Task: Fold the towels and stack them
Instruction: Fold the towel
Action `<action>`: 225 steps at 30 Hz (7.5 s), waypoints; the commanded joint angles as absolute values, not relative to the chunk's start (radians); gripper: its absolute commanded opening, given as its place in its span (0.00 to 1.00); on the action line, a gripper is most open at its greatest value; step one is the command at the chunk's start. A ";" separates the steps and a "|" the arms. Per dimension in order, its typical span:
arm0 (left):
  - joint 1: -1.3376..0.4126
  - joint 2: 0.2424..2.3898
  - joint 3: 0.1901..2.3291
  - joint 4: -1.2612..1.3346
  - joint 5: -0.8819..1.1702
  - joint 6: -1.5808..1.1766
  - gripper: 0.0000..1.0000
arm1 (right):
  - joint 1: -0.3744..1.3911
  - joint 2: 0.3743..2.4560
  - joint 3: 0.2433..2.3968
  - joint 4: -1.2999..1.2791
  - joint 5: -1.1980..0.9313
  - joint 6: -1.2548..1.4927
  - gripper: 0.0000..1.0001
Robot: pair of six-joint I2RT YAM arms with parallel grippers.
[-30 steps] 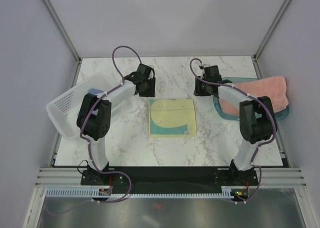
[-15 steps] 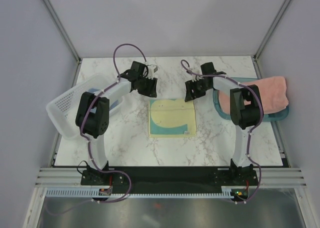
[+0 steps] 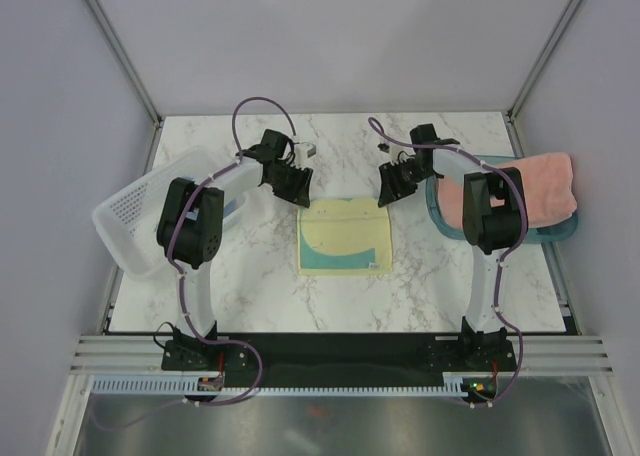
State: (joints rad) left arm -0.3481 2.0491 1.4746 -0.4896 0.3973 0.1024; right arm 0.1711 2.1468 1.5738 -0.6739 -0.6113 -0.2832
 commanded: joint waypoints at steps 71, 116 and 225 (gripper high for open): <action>-0.337 2.094 1.542 -0.384 0.087 0.233 0.02 | 0.166 2.126 1.486 -0.175 -0.529 -0.156 0.00; -0.472 1.694 1.186 -0.216 0.003 0.161 0.02 | 0.172 1.671 1.006 0.152 -0.560 -0.029 0.00; -0.672 1.712 1.160 -0.384 -0.186 -0.437 0.48 | 0.344 1.568 0.854 -0.055 -0.189 0.410 0.43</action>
